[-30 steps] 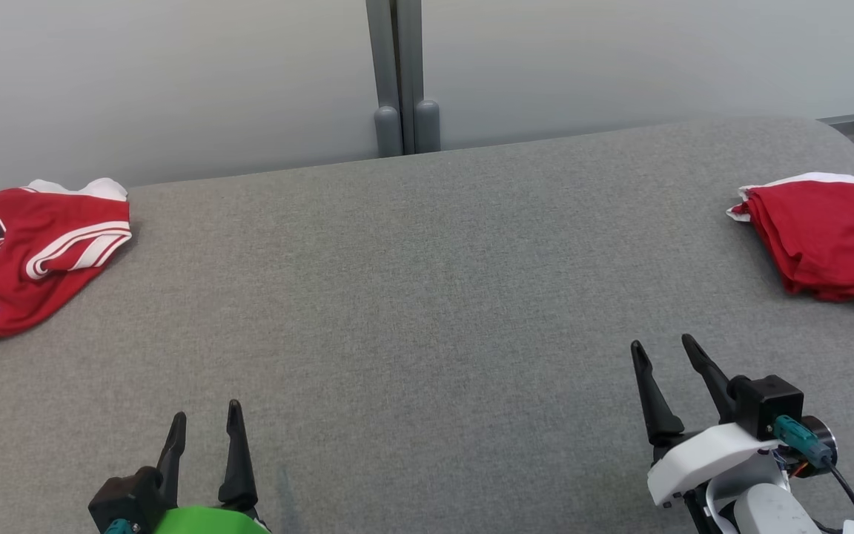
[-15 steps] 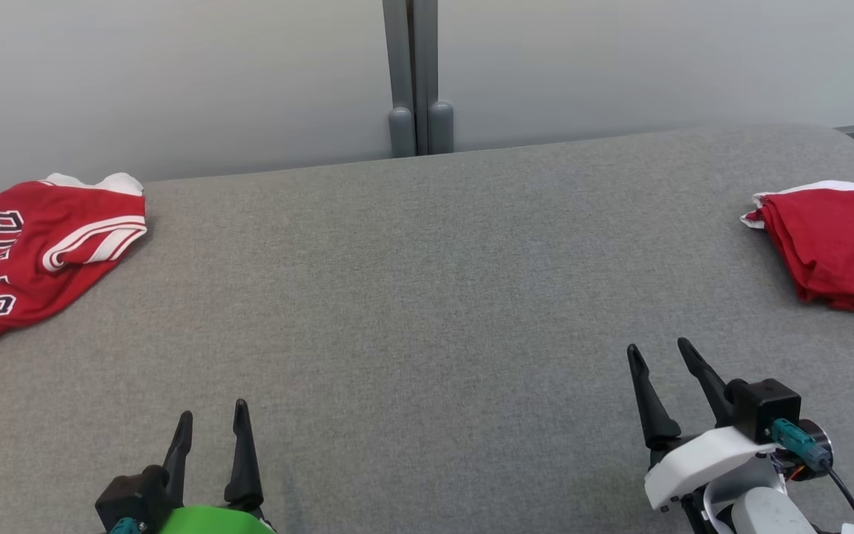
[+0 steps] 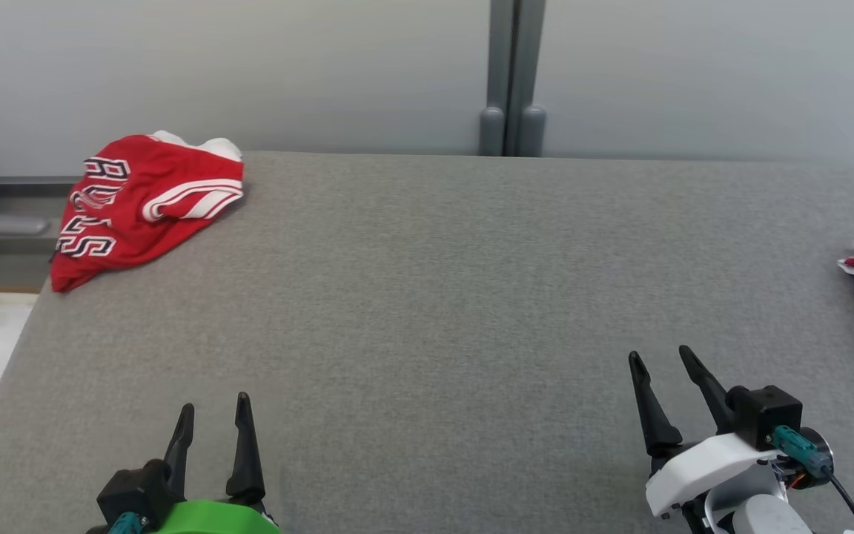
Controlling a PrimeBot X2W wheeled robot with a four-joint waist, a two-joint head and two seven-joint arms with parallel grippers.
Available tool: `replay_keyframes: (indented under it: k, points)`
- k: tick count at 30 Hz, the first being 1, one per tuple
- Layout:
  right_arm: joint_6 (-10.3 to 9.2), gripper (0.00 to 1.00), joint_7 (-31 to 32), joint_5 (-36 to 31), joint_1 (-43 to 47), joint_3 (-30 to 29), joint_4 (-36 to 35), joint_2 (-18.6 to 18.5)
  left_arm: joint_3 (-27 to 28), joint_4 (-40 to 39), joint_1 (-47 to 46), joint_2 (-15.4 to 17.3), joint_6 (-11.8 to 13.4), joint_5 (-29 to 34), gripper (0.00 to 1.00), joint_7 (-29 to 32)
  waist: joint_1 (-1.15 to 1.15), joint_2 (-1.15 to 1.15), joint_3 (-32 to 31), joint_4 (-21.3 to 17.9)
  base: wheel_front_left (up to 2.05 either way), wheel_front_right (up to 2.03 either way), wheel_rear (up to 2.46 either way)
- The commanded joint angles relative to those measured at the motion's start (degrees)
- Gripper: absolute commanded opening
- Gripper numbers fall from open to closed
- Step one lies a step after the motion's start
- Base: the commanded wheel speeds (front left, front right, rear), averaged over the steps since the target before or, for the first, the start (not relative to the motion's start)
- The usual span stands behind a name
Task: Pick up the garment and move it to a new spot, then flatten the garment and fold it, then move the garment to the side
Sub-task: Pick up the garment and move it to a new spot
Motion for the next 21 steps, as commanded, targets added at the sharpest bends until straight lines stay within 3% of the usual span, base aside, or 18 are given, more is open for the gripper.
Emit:
replay_keyframes:
  k: [1,10,21]
  points:
    - [-0.09,1.00,-0.3,0.3,0.8,0.1,-0.1,-0.2,0.1,-0.2,-0.3,0.2,-0.1,0.5,1.00,0.0,0.00,0.00,-0.4,7.2,0.00,0.00,0.00]
    - [-0.09,1.00,-0.3,1.3,0.7,2.0,0.5,-0.2,1.3,-0.5,0.9,0.2,-0.5,1.5,1.00,0.0,0.00,0.00,-0.9,15.6,0.00,0.00,0.00]
    - [-0.09,1.00,-0.3,1.5,1.1,3.2,0.5,-0.2,1.5,-1.1,1.6,0.2,-0.7,1.6,1.00,0.0,0.00,0.00,-1.3,17.7,0.00,0.00,0.00]
